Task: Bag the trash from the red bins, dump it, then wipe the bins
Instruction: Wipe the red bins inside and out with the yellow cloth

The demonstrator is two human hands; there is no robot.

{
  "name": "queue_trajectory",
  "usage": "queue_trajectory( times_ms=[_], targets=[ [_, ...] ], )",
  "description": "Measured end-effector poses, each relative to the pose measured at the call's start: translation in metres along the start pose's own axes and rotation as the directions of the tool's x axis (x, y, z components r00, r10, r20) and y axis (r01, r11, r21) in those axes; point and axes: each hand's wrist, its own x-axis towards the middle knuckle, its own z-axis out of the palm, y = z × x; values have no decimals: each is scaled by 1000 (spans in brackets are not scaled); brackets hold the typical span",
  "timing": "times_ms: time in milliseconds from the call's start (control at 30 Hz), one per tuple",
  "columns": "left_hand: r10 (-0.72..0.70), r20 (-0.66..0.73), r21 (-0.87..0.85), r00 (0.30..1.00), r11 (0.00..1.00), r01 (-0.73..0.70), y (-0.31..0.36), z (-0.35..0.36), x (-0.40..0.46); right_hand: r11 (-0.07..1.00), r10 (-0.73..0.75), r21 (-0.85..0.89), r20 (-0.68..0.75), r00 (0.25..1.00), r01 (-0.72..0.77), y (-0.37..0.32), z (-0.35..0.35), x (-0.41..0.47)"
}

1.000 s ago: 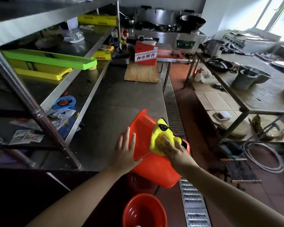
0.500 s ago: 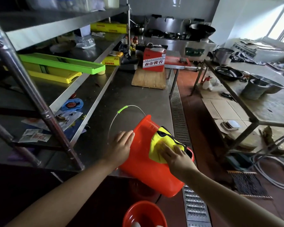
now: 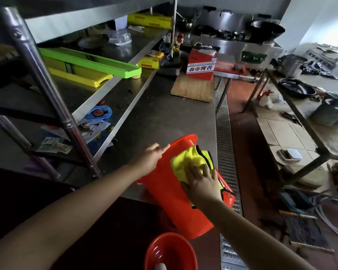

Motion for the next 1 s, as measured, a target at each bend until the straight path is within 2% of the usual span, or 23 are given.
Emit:
queue_trajectory(
  times_ms=[100,200,233,367,433,467,567,700,833,900,1000],
  targets=[
    [-7,38,-21,999,1000,8,-8,-3,-2,999,-43,-19,9,999,43,-2,8,1],
    [34,10,-60,999,998,-33,-9,-2,-5,999,-54,8,174,983,53,3,15,3],
    [41,1,-63,999,997,-41,-8,0,-6,999,-39,27,185,982,34,4,15,6],
    [52,-12,-88,999,995,-53,-9,2,-6,994,3,110,18,1000,-5,8,-5,23],
    [73,2,-136,997,988,-72,-11,-1,-3,987,-50,147,-106,993,66,8,-7,30],
    [79,13,-155,997,985,-76,-12,-3,-1,980,-111,152,-108,988,126,4,-4,30],
    [45,46,-182,998,983,-36,-17,-6,2,967,-246,82,31,969,243,-15,14,17],
    [-5,135,-226,991,974,36,-20,-9,-1,983,-164,82,-10,986,164,-14,32,18],
    [-26,232,-240,972,967,83,-25,-15,1,993,-101,62,30,994,99,-19,41,28],
    [-11,271,-235,962,969,77,-30,-19,2,992,-127,19,22,992,126,-32,46,26],
    [0,306,-222,952,972,71,-34,-21,2,968,-247,-57,-15,969,246,-52,59,18]
  ],
)
